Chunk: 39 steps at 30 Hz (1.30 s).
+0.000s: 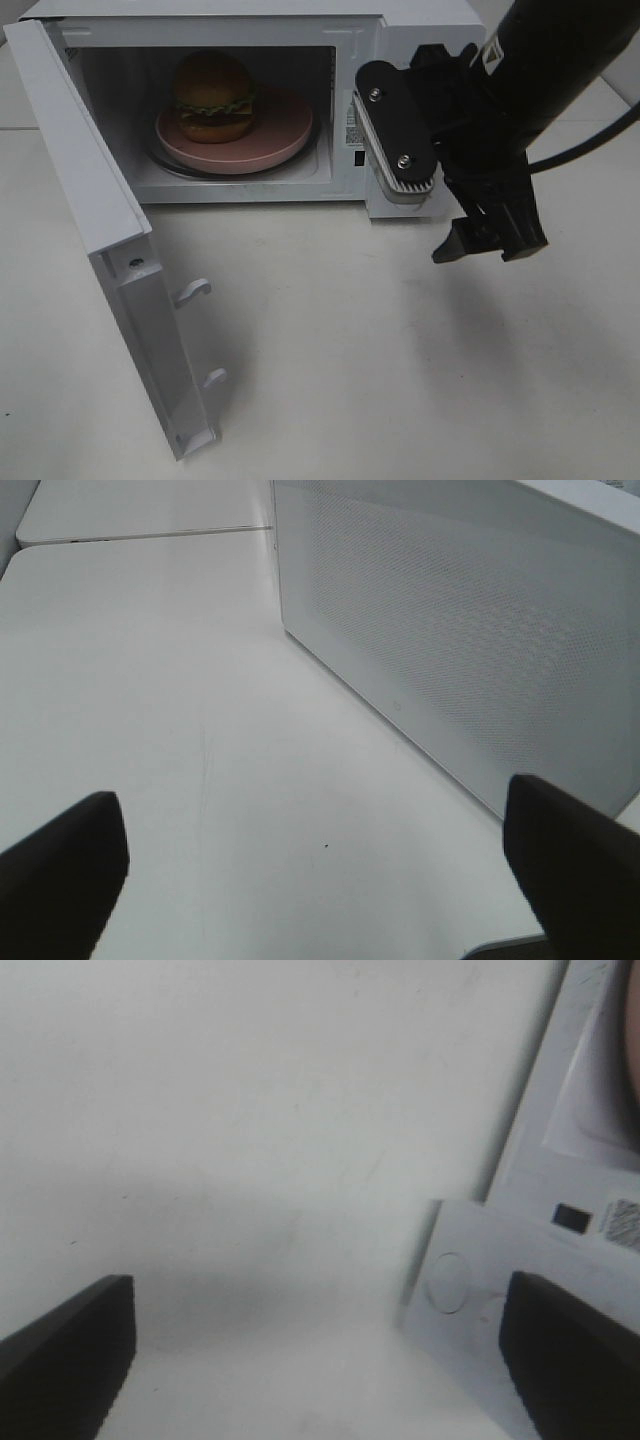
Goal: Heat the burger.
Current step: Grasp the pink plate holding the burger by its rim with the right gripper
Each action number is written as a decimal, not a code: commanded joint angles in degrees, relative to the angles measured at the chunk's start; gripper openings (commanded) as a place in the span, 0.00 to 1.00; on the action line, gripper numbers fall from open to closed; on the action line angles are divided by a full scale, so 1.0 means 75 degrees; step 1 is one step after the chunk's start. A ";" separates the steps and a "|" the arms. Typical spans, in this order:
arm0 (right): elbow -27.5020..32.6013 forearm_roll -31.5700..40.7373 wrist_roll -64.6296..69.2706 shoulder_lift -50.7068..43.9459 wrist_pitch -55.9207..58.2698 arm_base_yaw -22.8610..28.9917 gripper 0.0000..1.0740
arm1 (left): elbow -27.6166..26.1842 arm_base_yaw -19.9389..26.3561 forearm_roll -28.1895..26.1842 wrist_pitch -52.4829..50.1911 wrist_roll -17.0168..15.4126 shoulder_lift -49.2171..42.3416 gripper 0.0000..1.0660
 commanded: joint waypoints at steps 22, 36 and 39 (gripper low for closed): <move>-0.1719 -0.0267 0.0336 0.2139 -0.1681 0.0321 0.83 | 0.0008 0.0031 -0.0008 -0.0061 0.0008 -0.0168 0.90; -0.2941 -0.0260 0.0466 0.3682 -0.2376 0.0298 0.81 | 0.0008 0.0031 -0.0008 -0.0061 0.0008 -0.0168 0.90; -0.3163 -0.0252 0.0504 0.3888 -0.2414 0.0298 0.81 | 0.0008 0.0031 -0.0008 -0.0061 0.0008 -0.0168 0.90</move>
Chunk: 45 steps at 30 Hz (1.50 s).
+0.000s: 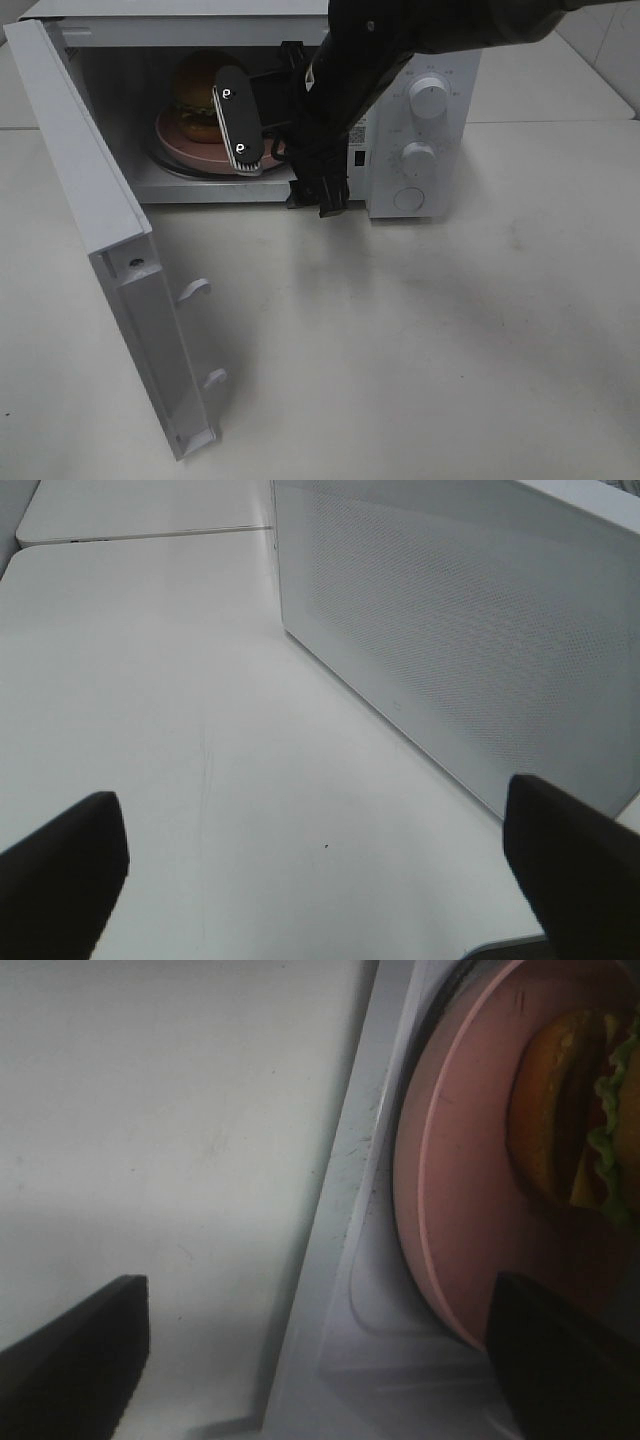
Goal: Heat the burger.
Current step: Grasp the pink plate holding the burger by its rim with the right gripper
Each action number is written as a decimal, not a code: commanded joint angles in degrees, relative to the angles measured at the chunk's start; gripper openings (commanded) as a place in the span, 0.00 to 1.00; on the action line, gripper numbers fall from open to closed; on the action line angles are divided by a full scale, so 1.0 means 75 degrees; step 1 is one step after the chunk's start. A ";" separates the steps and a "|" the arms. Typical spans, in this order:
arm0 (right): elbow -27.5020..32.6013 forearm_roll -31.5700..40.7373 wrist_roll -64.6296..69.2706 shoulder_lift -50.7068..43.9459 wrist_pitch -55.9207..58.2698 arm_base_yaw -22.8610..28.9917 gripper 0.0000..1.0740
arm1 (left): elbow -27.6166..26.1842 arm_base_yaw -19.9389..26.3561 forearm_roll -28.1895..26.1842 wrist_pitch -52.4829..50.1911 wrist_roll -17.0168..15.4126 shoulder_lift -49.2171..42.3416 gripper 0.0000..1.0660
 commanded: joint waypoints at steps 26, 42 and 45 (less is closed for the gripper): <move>-0.3262 0.0023 0.0749 0.2559 0.0901 0.0008 0.73 | 0.0008 0.0031 -0.0008 -0.0061 0.0008 -0.0168 0.90; -0.4423 0.0275 0.0978 0.3507 0.1230 -0.0084 0.63 | 0.0008 0.0031 -0.0008 -0.0061 0.0008 -0.0168 0.90; -0.4423 0.0275 0.0978 0.3507 0.1238 -0.0084 0.47 | 0.0008 0.0031 -0.0008 -0.0061 0.0008 -0.0168 0.90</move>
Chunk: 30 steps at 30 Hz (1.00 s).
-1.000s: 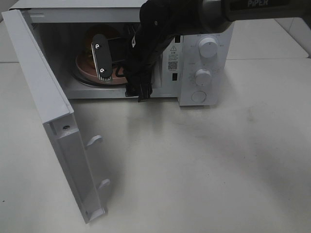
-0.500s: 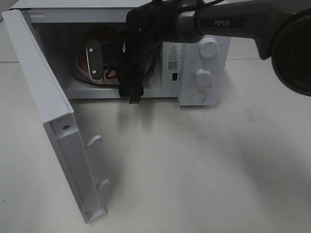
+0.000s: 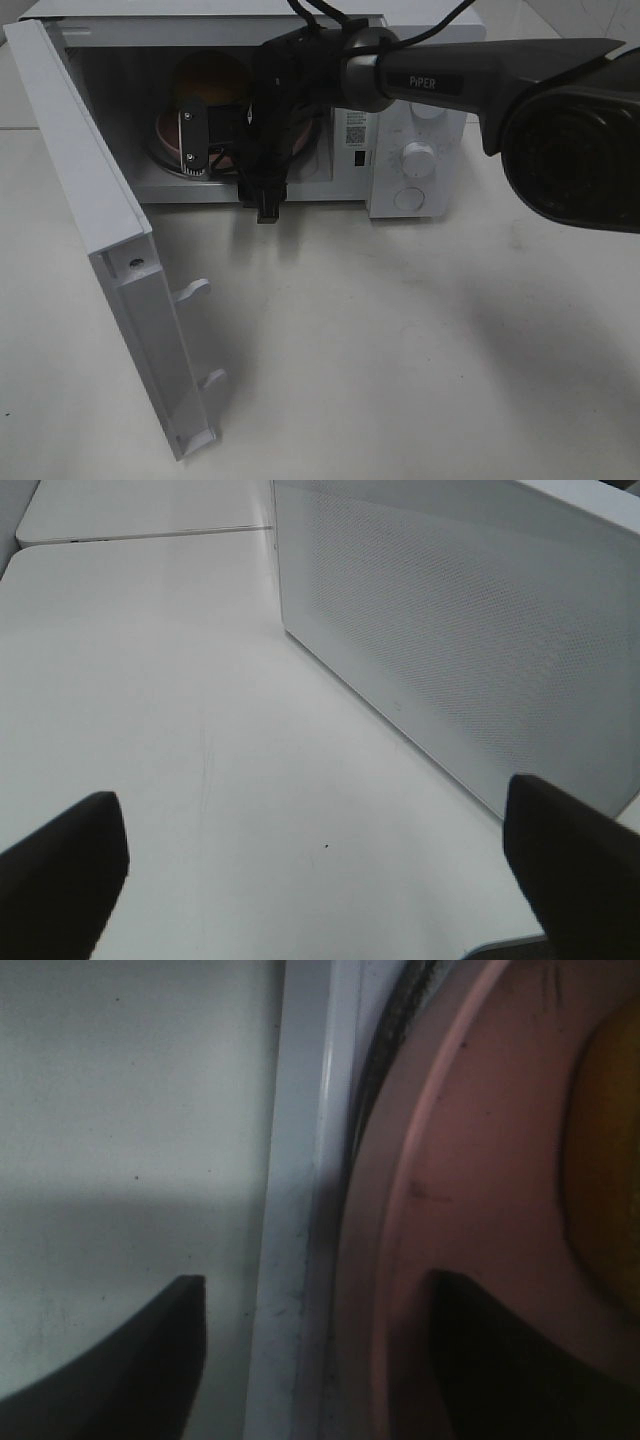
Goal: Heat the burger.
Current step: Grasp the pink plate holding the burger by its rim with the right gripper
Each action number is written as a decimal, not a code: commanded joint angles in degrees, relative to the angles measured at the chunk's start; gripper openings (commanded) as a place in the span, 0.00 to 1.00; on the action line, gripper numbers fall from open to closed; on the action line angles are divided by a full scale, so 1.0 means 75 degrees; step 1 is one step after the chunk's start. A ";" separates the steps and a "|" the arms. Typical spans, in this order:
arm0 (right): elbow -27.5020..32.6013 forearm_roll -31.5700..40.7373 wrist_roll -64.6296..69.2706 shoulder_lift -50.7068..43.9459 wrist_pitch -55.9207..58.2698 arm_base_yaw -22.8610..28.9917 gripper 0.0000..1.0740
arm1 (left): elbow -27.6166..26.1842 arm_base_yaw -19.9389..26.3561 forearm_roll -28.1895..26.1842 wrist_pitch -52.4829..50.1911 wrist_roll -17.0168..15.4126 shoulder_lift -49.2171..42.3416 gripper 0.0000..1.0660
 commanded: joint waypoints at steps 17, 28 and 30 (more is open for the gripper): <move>-0.0053 0.0214 0.0038 -0.0023 0.0191 0.0000 0.00 | 0.0008 0.0031 -0.0008 -0.0061 0.0008 -0.0168 0.90; -0.0053 0.0229 -0.0053 -0.0076 0.0451 0.0038 0.00 | 0.0008 0.0031 -0.0008 -0.0061 0.0008 -0.0168 0.90; -0.0038 0.0214 -0.0076 -0.0160 0.0527 0.0053 0.00 | 0.0008 0.0031 -0.0008 -0.0061 0.0008 -0.0168 0.90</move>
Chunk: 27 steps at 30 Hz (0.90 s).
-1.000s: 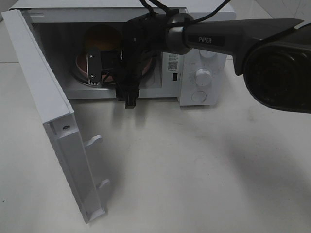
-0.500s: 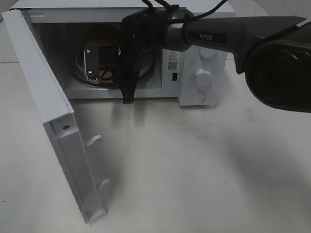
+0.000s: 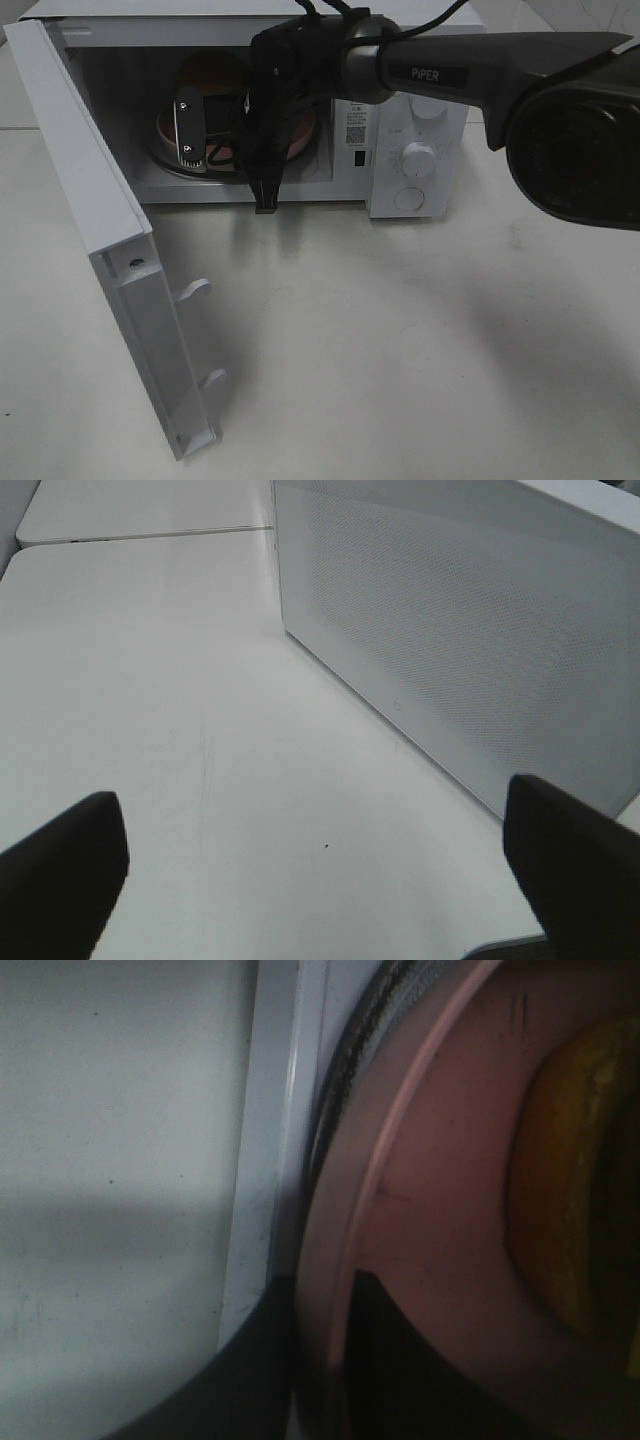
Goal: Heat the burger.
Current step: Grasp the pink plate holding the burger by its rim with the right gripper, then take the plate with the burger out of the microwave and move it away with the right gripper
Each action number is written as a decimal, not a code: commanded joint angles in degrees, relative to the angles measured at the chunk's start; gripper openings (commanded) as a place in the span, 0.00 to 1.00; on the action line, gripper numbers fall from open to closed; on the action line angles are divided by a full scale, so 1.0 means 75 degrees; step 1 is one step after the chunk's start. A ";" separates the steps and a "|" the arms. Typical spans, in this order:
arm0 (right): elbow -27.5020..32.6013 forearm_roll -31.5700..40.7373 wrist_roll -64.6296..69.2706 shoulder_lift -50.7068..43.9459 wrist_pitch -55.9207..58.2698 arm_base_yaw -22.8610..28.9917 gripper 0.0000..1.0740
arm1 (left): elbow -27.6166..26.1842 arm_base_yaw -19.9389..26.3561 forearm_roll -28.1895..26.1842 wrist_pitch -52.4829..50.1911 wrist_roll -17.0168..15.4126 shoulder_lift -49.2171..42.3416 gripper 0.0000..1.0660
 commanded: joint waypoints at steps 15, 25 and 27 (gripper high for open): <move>0.0665 0.0183 0.0069 -0.0863 0.0130 0.0206 0.00 | 0.0008 0.0031 -0.0008 -0.0061 0.0008 -0.0168 0.90; 0.1803 0.0000 -0.0031 -0.1581 -0.0634 0.0206 0.00 | 0.0008 0.0031 -0.0008 -0.0061 0.0008 -0.0168 0.90; 0.2032 -0.0008 -0.0168 -0.1711 -0.0802 0.0206 0.00 | 0.0008 0.0031 -0.0008 -0.0061 0.0008 -0.0168 0.90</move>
